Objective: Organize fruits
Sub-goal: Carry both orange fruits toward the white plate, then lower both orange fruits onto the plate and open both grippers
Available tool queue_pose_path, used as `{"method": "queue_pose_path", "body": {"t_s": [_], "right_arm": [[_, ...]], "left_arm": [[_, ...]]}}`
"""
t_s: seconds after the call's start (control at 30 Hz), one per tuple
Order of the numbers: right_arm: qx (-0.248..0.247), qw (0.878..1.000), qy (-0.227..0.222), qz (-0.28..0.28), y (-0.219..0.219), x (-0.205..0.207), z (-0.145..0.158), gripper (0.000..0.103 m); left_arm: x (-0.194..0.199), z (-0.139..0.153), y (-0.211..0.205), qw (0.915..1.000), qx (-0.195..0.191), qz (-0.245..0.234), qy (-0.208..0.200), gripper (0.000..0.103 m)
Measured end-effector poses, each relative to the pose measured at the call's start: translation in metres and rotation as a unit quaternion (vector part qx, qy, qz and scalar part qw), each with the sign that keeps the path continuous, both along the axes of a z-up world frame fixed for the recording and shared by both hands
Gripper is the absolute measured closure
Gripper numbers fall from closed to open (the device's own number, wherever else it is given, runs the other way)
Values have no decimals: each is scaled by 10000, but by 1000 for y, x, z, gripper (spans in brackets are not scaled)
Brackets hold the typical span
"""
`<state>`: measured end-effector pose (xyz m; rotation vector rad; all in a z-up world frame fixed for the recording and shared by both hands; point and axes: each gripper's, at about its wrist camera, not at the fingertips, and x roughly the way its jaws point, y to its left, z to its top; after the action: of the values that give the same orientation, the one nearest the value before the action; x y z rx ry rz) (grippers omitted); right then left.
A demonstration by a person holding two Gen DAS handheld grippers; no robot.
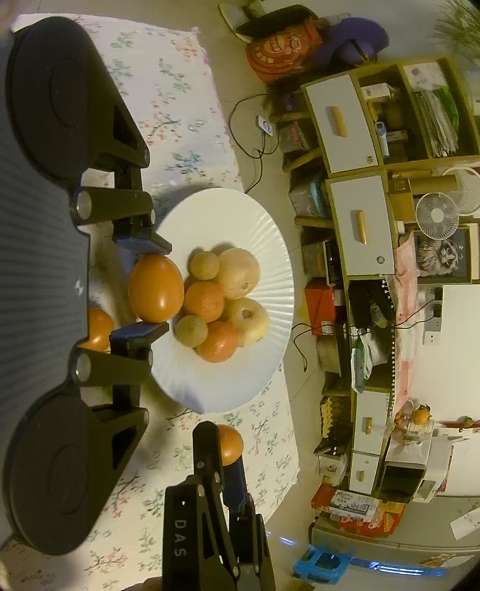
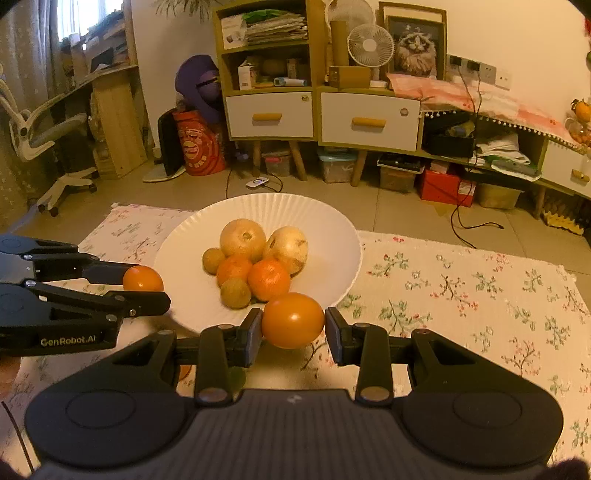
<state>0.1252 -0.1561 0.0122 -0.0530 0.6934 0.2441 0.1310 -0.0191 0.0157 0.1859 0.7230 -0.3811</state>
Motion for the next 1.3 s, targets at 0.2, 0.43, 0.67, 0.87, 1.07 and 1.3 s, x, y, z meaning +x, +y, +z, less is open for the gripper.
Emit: {"method": "queue_pose_path", "body": {"t_s": [0.2, 0.43, 0.67, 0.87, 1.07, 1.3], "right_arm": [[-122, 9999, -11, 68, 5, 15, -2, 70], [-199, 9998, 58, -10, 2, 31, -11, 70], [-175, 9998, 80, -47, 1, 45, -16, 70], [-175, 9998, 85, 3, 5, 54, -18, 70], [-234, 9997, 58, 21, 6, 59, -21, 70], [-213, 9998, 11, 25, 6, 61, -22, 69]], "left_arm": [[13, -7, -6, 9999, 118, -22, 47, 76], [24, -15, -8, 9997, 199, 2, 114, 76], [32, -20, -12, 9991, 413, -47, 120, 76], [34, -22, -12, 9988, 462, -108, 90, 76], [35, -23, -15, 9983, 549, -186, 32, 76], [35, -25, -15, 9982, 559, -207, 12, 76]]}}
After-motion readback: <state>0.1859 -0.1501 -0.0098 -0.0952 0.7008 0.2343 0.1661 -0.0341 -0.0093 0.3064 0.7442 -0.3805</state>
